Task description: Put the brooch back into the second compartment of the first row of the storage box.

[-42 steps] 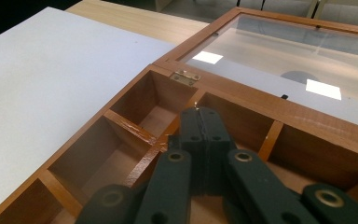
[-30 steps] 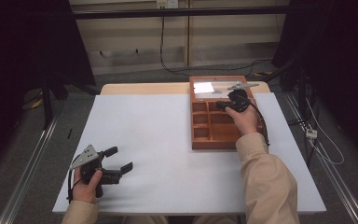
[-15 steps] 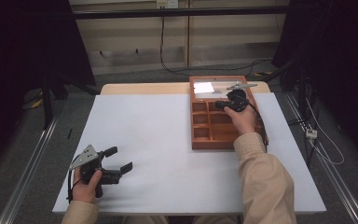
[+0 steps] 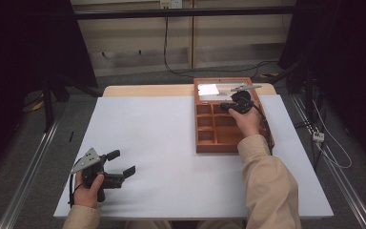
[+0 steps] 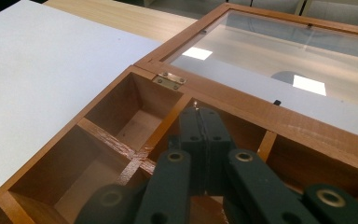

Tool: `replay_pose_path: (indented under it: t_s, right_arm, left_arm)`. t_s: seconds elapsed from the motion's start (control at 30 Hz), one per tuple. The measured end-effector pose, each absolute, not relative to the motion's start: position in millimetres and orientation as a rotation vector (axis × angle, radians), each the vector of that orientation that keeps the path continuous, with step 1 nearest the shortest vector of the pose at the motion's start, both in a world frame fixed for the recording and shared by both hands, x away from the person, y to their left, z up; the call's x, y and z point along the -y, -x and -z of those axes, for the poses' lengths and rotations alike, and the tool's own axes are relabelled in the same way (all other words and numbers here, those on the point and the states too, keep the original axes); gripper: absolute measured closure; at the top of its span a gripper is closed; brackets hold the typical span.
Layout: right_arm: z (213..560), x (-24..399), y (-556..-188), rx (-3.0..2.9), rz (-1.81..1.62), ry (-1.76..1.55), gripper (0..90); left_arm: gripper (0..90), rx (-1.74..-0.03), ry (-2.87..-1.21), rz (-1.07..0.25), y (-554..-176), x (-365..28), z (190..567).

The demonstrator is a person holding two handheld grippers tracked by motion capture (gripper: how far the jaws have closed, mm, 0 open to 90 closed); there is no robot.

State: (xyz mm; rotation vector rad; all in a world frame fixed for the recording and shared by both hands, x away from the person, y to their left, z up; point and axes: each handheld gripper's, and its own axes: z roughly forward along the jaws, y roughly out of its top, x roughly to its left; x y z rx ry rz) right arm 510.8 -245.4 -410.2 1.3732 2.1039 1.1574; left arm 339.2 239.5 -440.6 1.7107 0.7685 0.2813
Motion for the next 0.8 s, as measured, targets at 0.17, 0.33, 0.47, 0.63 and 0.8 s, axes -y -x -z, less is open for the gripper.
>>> replay_pose_path:
  t_s: [0.17,0.33,0.47,0.63,0.8]
  right_arm:
    - [411.8,245.9,-511.2,-2.110,-1.139,-1.385,90.0]
    - [414.7,245.0,-511.5,-2.142,-1.104,-1.385,89.9]
    - [415.9,244.5,-512.3,-2.138,-1.104,-1.386,89.8]
    - [416.0,244.8,-512.9,-2.116,-1.094,-1.396,82.6]
    - [413.0,246.2,-510.0,-2.095,-1.115,-1.416,72.4]
  left_arm:
    - [3.9,-0.769,-1.712,-0.277,-339.2,-239.1,440.8]
    - [3.9,-0.769,-1.710,-0.276,-339.0,-239.1,440.8]
    - [3.9,-0.769,-1.713,-0.277,-339.2,-239.2,440.9]
    - [3.9,-0.769,-1.712,-0.279,-339.2,-239.7,440.8]
    - [3.9,-0.772,-1.710,-0.278,-339.0,-240.0,441.0]
